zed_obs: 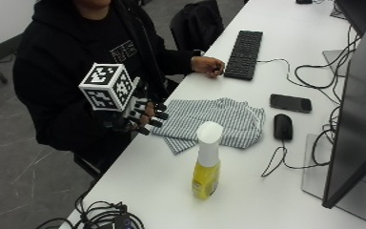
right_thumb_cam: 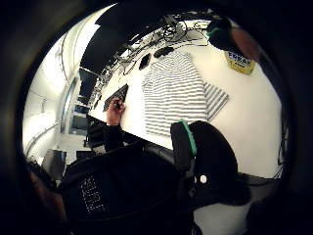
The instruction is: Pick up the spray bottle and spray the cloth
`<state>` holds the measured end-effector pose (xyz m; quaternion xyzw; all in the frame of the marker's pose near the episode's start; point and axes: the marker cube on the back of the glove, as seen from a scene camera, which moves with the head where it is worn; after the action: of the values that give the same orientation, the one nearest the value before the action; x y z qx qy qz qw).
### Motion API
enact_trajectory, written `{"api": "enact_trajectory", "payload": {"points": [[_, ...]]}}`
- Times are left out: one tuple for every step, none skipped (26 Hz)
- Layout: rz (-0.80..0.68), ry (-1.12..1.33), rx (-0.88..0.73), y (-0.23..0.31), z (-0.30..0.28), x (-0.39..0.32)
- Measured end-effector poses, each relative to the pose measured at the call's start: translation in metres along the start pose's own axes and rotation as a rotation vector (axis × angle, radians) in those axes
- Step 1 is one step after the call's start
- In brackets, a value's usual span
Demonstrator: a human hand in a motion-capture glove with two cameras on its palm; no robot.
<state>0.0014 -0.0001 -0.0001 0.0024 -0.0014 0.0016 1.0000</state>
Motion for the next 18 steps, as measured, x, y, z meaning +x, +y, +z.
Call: {"api": "enact_trajectory", "payload": {"points": [[0.001, -0.001, 0.001, 0.0, 0.0, 0.0], [0.002, -0.002, 0.002, 0.0, 0.0, 0.001], [0.003, -0.004, 0.003, 0.0, -0.001, 0.001], [0.005, -0.004, 0.004, 0.0, -0.001, 0.002], [0.006, -0.005, 0.006, 0.0, -0.001, 0.003], [0.008, -0.005, 0.008, 0.0, -0.002, 0.003], [0.008, -0.005, 0.009, 0.0, -0.002, 0.004], [0.009, -0.004, 0.009, 0.0, -0.001, 0.004], [0.01, -0.003, 0.01, 0.0, -0.001, 0.004], [0.012, -0.002, 0.01, -0.001, -0.001, 0.005], [0.015, -0.001, 0.011, -0.001, -0.001, 0.005], [0.018, -0.001, 0.014, -0.002, -0.001, 0.006], [0.022, -0.001, 0.017, -0.002, -0.001, 0.006], [0.027, -0.002, 0.021, -0.004, -0.002, 0.007], [0.032, -0.003, 0.026, -0.005, -0.002, 0.009], [0.039, -0.005, 0.031, -0.007, -0.004, 0.011], [0.046, -0.006, 0.036, -0.01, -0.005, 0.013], [0.054, -0.007, 0.041, -0.012, -0.006, 0.016]]}}
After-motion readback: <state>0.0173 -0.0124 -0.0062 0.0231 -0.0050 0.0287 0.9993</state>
